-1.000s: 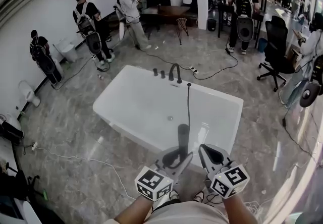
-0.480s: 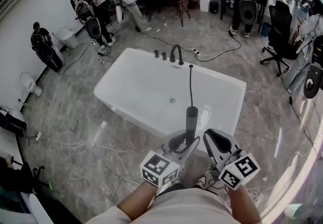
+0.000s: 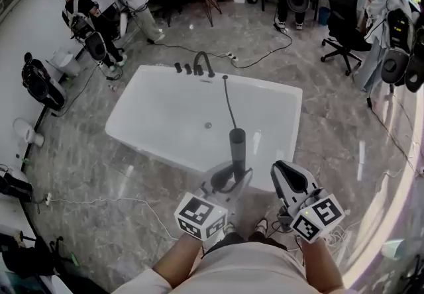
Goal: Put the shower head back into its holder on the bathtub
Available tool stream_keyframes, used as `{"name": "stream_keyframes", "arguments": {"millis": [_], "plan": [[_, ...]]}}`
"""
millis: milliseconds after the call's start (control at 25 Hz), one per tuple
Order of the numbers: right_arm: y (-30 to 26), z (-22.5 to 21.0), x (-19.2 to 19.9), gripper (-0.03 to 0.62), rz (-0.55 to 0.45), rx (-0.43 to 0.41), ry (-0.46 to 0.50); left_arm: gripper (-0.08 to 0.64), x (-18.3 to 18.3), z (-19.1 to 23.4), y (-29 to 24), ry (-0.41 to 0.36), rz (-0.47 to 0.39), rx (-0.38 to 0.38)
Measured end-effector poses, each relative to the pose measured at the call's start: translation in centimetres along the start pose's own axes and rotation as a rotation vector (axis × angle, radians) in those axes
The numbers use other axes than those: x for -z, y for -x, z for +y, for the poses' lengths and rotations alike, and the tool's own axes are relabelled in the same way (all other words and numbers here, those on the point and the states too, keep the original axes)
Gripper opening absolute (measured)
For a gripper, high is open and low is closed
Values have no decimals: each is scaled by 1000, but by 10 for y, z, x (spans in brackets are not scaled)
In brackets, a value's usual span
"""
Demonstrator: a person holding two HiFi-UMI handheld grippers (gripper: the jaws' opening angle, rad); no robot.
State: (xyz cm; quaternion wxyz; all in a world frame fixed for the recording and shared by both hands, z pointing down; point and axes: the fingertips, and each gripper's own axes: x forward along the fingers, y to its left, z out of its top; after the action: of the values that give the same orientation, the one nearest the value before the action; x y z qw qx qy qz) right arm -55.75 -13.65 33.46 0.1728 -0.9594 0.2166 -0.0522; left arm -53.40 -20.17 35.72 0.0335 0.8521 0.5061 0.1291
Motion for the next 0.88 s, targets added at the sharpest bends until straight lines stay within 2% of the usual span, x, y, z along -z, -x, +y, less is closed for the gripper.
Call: {"name": "stream_keyframes", "arguments": {"millis": [560, 880], "plan": [[82, -81, -19, 17, -62, 148, -42, 133, -2, -57, -73, -26, -3, 73], [110, -111, -32, 17, -110, 297, -68, 133, -16, -67, -102, -46, 0, 158]]}}
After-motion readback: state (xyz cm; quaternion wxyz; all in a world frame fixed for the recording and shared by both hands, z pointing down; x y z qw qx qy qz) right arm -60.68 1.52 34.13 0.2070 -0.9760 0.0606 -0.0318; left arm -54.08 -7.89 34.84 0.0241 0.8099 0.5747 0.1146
